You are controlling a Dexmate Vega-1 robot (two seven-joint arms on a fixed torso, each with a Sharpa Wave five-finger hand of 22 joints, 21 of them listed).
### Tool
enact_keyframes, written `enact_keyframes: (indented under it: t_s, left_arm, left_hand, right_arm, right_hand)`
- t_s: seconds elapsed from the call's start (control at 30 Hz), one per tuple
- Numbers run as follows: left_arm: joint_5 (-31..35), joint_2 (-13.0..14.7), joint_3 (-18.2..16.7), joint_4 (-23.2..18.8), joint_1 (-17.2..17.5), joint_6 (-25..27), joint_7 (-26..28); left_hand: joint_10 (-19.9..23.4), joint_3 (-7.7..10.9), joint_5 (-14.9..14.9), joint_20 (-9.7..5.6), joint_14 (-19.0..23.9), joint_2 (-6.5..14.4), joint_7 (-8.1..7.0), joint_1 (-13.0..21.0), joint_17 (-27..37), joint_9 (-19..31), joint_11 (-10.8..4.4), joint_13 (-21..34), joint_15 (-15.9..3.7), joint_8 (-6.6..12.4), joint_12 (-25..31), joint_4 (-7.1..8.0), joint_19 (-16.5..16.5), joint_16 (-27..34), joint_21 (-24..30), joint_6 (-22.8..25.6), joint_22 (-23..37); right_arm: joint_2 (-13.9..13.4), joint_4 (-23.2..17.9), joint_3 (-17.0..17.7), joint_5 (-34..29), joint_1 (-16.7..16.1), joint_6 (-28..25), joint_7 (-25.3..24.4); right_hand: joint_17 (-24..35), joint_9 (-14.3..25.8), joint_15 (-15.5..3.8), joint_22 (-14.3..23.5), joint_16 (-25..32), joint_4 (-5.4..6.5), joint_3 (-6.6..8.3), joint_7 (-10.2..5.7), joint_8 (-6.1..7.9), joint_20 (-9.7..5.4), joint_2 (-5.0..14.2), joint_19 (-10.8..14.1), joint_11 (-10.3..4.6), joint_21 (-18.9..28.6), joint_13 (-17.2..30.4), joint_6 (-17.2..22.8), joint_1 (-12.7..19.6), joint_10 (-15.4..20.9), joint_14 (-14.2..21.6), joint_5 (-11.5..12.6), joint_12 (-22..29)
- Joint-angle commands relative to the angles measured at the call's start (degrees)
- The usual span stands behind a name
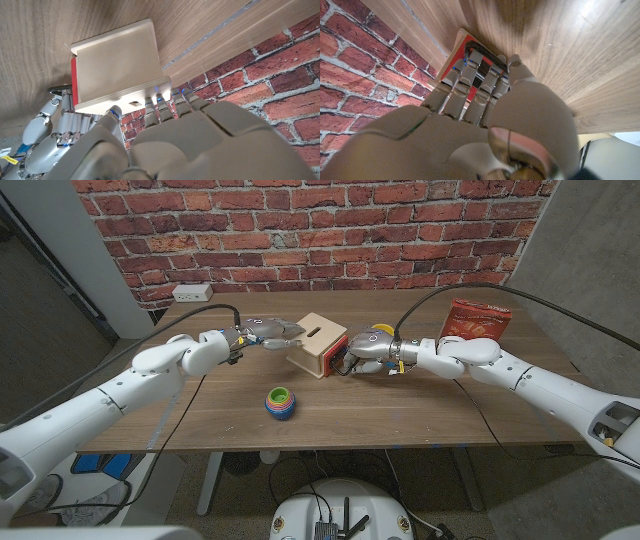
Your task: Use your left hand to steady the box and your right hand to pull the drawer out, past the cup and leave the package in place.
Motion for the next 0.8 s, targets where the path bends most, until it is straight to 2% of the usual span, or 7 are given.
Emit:
enact_keyframes:
  t_s: [0.03, 0.8]
  left_arm:
    - [0.0, 0.2, -0.2, -0.6, 0.4, 0.7, -0.3]
    - [-0.2, -0.3, 0.3, 0.3, -0.3, 0.4, -0.4]
  left_hand:
    - [0.5, 0.33, 0.1, -10.13, 0.6, 2.6, 0.38, 0.7, 0.0, 0.3, 0.12, 0.1, -7.53, 0.27, 0.2, -0.47, 0.3, -0.2, 0.2, 0.9, 0.1]
    - [1.1, 0.9, 0.0, -9.96, 1.4, 2.7, 0.64, 0.8, 0.0, 0.3, 0.15, 0.1, -7.36, 0.27, 0.2, -1.05, 1.0, -0.1, 0.3, 1.5, 0.1]
  right_arm:
    - [-0.5, -0.7, 0.5, -0.2, -0.6, -0.1, 0.4]
    - [-1.4, -1.7, 1.7, 0.7, -1.6, -0.2, 1.8]
  right_hand:
    - [0.4, 0.0, -6.74, 0.3, -0.2, 0.1, -0.09, -0.34, -0.07, -8.28, 0.16, 0.6, 0.12, 0.2, 0.2, 0.9, 0.3, 0.5, 0.4, 0.2, -0.3]
    - [1.4, 0.1, -6.7, 0.3, -0.7, 0.19, -0.22, -0.35, -0.22, -8.28, 0.28, 0.7, 0.12, 0.2, 0.3, 1.2, 0.3, 0.6, 1.1, 0.2, -0.5]
